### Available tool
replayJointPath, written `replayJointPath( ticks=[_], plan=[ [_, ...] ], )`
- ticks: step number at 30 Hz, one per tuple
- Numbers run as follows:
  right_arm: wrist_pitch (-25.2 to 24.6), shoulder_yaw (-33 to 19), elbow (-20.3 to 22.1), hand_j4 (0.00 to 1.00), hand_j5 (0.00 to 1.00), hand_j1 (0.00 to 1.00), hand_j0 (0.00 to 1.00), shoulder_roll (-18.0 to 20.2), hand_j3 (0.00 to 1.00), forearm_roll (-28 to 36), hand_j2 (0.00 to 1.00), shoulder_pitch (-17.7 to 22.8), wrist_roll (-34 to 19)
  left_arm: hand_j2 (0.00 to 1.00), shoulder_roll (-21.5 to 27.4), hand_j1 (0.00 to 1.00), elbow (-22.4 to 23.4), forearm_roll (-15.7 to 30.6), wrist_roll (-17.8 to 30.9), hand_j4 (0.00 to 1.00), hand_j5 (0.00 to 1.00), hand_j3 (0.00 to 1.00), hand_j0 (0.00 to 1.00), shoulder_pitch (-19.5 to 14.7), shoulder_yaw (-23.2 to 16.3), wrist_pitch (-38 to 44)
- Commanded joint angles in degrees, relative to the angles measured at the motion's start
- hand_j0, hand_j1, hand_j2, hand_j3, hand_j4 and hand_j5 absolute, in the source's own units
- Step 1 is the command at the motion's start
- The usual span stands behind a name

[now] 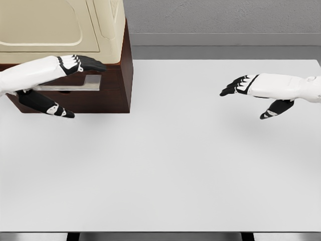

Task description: Open the cabinet drawer with left arm, and place a switch into the drawer with right arm

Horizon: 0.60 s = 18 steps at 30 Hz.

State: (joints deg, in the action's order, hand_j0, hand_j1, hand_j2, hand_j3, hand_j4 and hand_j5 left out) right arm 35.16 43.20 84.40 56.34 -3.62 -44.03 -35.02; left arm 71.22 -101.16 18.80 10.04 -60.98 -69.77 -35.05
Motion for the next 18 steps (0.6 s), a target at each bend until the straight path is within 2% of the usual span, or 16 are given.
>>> replayJointPath(
  ticks=[1, 7, 13, 15, 18],
  plan=[
    [-0.16, -0.05, -0.38, 1.00, 1.00, 1.00, 1.00, 0.09, 1.00, 0.28, 1.00, 0.00, 0.02, 1.00, 0.49, 1.00, -0.01, 1.15, -0.02, 1.00, 1.00, 1.00, 1.00, -0.01, -0.54, 0.05],
    [-0.16, -0.14, -0.91, 1.00, 1.00, 1.00, 1.00, 0.35, 1.00, 0.28, 1.00, 0.79, 0.02, 1.00, 0.49, 1.00, -0.01, 1.50, 0.07, 1.00, 1.00, 1.00, 1.00, 0.08, -0.54, 0.05],
    [-0.35, -0.66, -5.12, 1.00, 1.00, 1.00, 1.00, -0.09, 1.00, 0.46, 1.00, -0.97, 0.02, 1.00, 0.85, 1.00, -0.01, 1.50, -0.63, 1.00, 1.00, 1.00, 1.00, 0.43, -0.98, 0.05],
    [-0.26, -0.75, -9.78, 1.00, 1.00, 1.00, 1.00, -1.22, 1.00, 0.28, 1.00, -2.55, 0.02, 1.00, 0.76, 1.00, -0.01, 1.42, -4.94, 1.00, 1.00, 1.00, 1.00, 0.34, -0.81, 0.05],
    [-0.18, -0.58, -17.95, 1.00, 1.00, 1.00, 1.00, -5.09, 1.00, -0.50, 1.00, -4.31, 0.02, 1.00, 0.06, 1.00, -0.01, 1.42, -6.26, 1.00, 1.00, 1.00, 1.00, 0.25, -0.63, 0.05]
  ],
)
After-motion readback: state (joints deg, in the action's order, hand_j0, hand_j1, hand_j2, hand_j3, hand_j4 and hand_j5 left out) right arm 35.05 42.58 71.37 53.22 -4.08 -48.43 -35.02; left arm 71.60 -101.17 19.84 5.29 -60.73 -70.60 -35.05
